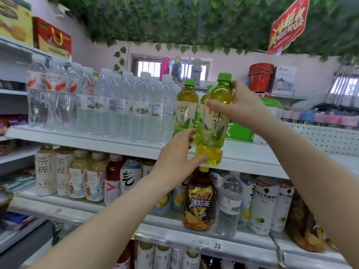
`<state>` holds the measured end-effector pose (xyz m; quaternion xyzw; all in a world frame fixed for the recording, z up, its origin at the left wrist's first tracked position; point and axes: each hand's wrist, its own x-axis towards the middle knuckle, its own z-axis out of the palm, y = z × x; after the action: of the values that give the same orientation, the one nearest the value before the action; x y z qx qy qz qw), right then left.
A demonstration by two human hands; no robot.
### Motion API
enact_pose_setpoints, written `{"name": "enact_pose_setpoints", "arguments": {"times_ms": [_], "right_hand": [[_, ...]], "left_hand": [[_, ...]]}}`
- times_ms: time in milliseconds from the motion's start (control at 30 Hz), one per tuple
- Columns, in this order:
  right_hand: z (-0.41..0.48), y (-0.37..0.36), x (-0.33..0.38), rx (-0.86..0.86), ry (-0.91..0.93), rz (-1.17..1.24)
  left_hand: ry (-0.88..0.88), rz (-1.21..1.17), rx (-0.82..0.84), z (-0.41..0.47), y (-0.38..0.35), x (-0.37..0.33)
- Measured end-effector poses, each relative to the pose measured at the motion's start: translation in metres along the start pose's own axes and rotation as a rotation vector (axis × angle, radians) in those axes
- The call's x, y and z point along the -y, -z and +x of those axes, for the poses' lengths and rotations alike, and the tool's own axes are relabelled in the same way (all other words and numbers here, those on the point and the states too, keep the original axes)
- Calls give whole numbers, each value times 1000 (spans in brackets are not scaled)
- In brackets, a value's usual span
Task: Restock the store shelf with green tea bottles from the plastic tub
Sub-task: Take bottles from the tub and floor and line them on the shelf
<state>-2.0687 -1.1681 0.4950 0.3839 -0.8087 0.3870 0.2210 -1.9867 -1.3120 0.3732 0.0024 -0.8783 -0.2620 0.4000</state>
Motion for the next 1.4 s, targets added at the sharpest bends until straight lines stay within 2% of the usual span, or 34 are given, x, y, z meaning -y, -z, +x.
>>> {"name": "enact_pose_setpoints", "arguments": {"times_ms": [100, 300, 467, 700, 1200, 1400], "right_hand": [[28, -1, -3, -52, 18, -32], [62, -28, -34, -19, -61, -10], [78, -33, -45, -27, -61, -37], [89, -35, -43, -32, 155, -190], [93, -46, -54, -75, 221, -243], [80, -40, -44, -86, 223, -391]], "left_hand": [[-41, 177, 55, 9, -6, 10], [-88, 335, 151, 23, -28, 19], [-104, 358, 142, 31, -41, 27], [-113, 432, 127, 37, -51, 33], [-98, 490, 101, 42, -51, 41], [-120, 480, 111, 40, -22, 39]]}}
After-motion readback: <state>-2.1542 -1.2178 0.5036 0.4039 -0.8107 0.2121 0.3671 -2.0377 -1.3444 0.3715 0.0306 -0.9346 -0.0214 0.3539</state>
